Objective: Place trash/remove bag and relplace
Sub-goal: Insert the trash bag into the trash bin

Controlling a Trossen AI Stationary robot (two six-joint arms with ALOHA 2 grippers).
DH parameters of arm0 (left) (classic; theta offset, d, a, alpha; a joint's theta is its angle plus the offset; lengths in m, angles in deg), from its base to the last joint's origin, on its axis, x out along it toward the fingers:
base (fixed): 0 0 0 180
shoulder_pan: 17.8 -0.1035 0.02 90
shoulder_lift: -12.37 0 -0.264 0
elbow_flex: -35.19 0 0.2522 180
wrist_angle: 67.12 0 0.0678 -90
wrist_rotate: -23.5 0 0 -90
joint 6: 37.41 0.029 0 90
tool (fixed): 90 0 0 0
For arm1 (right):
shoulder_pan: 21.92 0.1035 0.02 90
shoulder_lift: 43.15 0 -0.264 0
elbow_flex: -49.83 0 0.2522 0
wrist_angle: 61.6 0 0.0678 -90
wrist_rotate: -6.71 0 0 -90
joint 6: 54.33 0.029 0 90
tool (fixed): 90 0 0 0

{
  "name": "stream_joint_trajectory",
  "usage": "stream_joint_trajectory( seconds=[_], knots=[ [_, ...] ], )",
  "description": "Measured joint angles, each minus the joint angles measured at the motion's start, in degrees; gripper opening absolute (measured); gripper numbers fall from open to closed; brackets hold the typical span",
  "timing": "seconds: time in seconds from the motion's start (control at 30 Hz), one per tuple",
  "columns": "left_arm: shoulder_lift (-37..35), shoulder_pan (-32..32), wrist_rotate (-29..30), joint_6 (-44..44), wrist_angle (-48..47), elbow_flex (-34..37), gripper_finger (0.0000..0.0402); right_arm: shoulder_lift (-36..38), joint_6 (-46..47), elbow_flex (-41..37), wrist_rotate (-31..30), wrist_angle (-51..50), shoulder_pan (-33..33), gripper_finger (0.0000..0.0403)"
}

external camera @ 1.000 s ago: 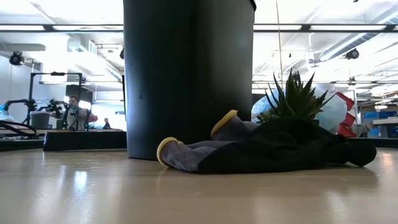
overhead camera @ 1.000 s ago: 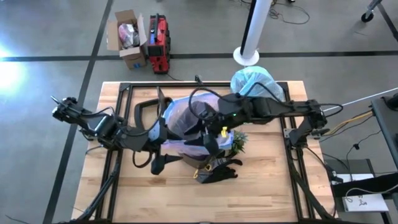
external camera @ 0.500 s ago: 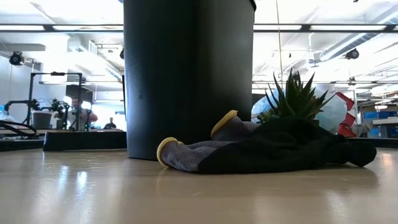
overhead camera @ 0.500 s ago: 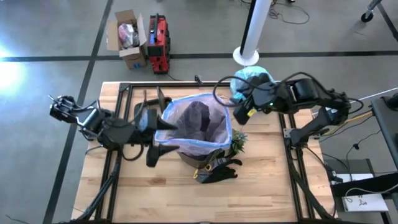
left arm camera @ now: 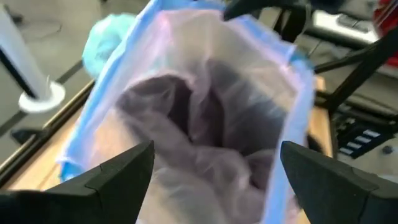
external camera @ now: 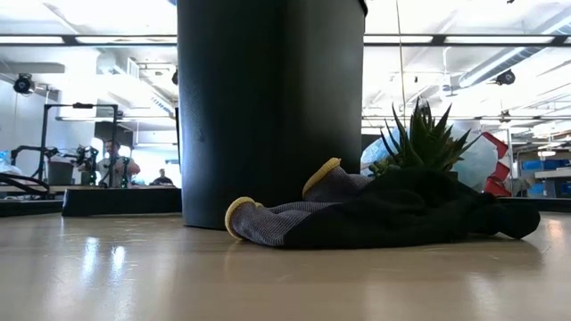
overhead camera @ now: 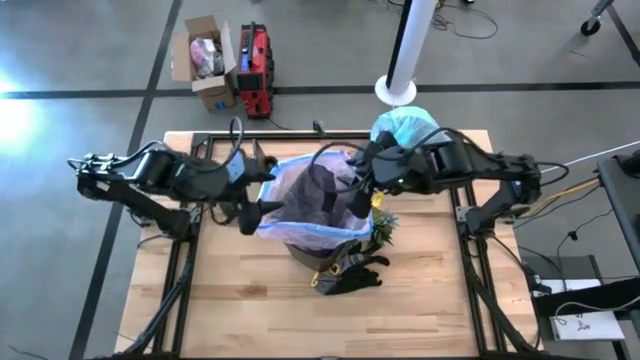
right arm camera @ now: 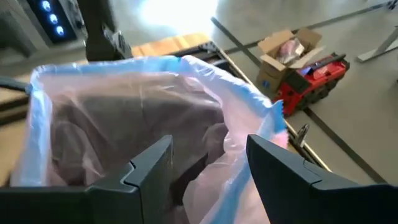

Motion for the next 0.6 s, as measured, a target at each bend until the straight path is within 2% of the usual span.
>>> stream_joint_trajectory(
  seconds=[0.17, 0.37, 0.47, 0.6],
  knots=[
    [0.2, -5.8, -4.6, -0.1, -4.3, 0.3, 0.0333, -1.5, 1.2, 0.0, -0.6, -3.1, -1.7, 0.0192],
    [0.2, -12.0, -12.5, 2.5, -4.9, 0.9, 0.0333, -1.3, 5.6, -0.1, -8.1, -10.8, -4.4, 0.0192],
    [0.3, -13.4, -15.6, 3.9, -5.3, 1.8, 0.0333, -1.2, 7.3, -0.6, -8.2, -14.1, -5.9, 0.0192],
    [0.5, -14.1, -16.1, 5.5, -6.1, 3.8, 0.0333, -1.4, 7.6, -2.9, -7.4, -15.8, -6.6, 0.0192]
  ],
)
